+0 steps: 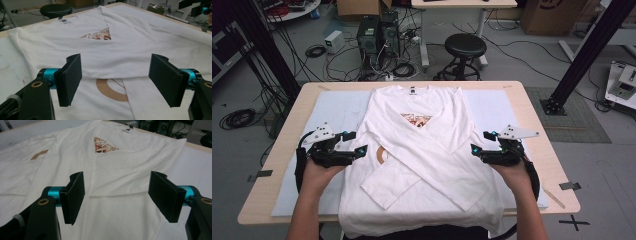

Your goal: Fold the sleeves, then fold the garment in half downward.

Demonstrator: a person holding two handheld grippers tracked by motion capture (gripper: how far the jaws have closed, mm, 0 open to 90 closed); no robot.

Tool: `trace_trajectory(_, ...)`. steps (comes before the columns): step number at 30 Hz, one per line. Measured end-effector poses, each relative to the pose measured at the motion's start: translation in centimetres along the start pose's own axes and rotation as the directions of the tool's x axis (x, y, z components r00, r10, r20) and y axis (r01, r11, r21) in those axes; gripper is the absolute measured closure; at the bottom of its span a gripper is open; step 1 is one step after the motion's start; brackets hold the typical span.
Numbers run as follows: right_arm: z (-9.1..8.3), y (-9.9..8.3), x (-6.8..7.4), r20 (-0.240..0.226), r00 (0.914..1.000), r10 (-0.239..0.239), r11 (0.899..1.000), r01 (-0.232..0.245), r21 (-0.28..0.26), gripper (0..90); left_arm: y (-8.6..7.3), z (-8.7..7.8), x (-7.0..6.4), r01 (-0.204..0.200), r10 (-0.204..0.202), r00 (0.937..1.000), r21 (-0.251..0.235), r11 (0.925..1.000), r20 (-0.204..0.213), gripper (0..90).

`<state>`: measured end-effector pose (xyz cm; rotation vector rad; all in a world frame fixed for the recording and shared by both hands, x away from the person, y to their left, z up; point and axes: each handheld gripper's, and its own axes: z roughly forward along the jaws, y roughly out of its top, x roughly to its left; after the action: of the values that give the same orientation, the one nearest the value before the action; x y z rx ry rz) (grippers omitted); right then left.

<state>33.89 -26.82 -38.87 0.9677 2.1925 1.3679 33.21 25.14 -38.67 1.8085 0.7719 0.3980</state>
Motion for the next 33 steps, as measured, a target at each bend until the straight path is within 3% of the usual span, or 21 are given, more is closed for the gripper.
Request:
trace_trajectory(6, 1.1, 0.7, -0.7, -0.004, 0.9997, 0.026, 0.999, -0.026, 0.025, 22.3, -0.1, 0.8, 0.6, 0.012, -0.011, 0.9999, 0.016, 0.9998, -0.007, 23.9)
trace_trajectory(13, 1.1, 0.5, -1.0, 0.007, 0.9995, 0.030, 0.999, -0.030, 0.039, 22.2, -0.3, 1.4, 0.7, 0.017, -0.017, 0.9999, 0.026, 0.9995, 0.002, 23.6)
trace_trajectory(20, 0.7, 0.3, -1.3, 0.020, 0.9992, 0.034, 0.999, -0.034, 0.034, 22.2, -0.3, 1.9, 1.1, 0.048, -0.048, 0.9988, 0.030, 0.9984, -0.005, 23.6)
trace_trajectory(33, 1.4, 1.0, -2.8, 0.068, 0.9960, 0.057, 0.997, -0.061, 0.052, 22.3, 1.6, 3.9, 2.9, 0.030, -0.025, 0.9984, 0.092, 0.9953, -0.050, 23.6)
